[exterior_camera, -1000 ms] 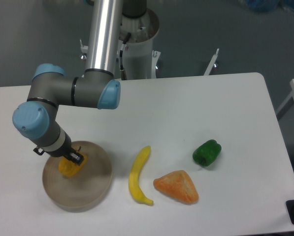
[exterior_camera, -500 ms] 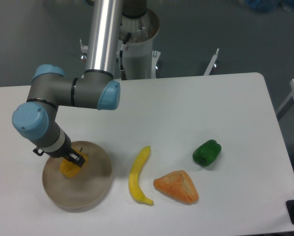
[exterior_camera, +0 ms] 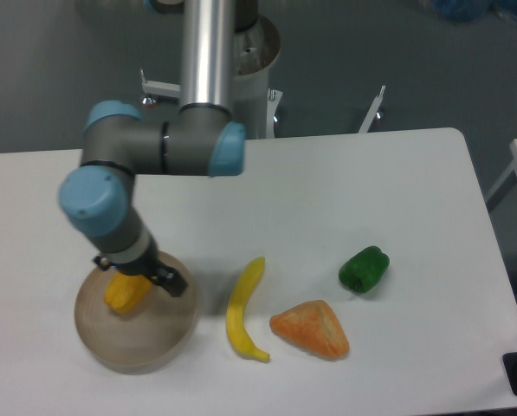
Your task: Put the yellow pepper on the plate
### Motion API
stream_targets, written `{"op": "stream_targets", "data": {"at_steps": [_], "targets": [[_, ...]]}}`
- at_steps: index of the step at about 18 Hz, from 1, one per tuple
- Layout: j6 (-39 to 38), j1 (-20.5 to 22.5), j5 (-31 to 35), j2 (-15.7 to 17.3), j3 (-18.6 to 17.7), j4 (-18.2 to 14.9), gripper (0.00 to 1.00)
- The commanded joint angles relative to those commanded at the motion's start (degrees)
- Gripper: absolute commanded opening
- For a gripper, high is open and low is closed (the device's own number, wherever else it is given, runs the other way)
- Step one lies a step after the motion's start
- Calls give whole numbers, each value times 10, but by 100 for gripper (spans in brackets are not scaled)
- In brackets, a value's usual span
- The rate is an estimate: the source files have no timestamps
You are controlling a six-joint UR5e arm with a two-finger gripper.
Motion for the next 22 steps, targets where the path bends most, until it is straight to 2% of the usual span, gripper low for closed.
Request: {"op": "stream_targets", "data": {"at_steps": [4, 10, 16, 22], "targets": [[72, 62, 0, 14, 1, 0, 100], [156, 122, 0, 5, 8, 3, 100], [175, 136, 0, 6, 7, 25, 100], [195, 145, 0, 11, -1, 29, 100]]}}
